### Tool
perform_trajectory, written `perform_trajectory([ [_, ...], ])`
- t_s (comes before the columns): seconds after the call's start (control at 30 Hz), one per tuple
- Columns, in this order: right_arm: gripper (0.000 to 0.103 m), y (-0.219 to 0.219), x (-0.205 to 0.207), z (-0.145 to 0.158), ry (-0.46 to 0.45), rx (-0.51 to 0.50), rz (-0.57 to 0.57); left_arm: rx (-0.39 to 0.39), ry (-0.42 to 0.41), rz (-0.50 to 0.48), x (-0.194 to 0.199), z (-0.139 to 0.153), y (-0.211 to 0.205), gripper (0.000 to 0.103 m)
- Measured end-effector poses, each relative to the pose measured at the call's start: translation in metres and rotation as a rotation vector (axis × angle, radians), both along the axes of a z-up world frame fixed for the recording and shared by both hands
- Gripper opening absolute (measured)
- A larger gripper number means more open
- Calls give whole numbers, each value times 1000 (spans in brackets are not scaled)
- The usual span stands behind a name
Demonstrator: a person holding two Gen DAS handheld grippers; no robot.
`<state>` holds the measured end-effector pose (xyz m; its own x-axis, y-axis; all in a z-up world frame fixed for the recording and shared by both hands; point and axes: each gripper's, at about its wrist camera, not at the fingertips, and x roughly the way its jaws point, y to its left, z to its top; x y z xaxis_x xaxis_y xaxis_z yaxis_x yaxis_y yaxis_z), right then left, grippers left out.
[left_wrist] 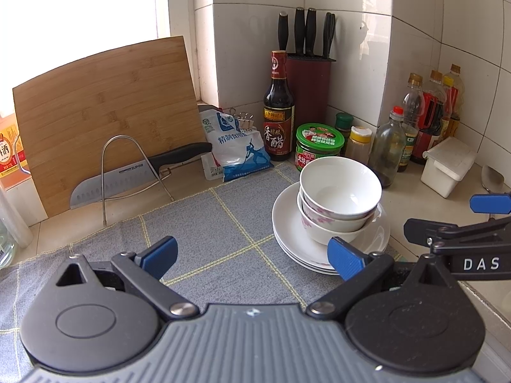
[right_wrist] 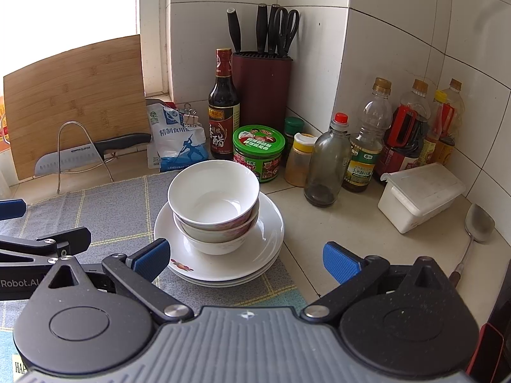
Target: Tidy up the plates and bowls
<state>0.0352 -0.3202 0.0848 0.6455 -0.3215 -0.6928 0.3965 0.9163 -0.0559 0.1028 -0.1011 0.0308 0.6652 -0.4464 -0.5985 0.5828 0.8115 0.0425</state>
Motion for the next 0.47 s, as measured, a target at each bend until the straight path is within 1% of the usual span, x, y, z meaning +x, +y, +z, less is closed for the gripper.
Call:
perform_trajectory([
  [0.47, 103, 1, 0, 1, 1, -7, 0, 1, 2, 2, 0, 0, 0, 100],
])
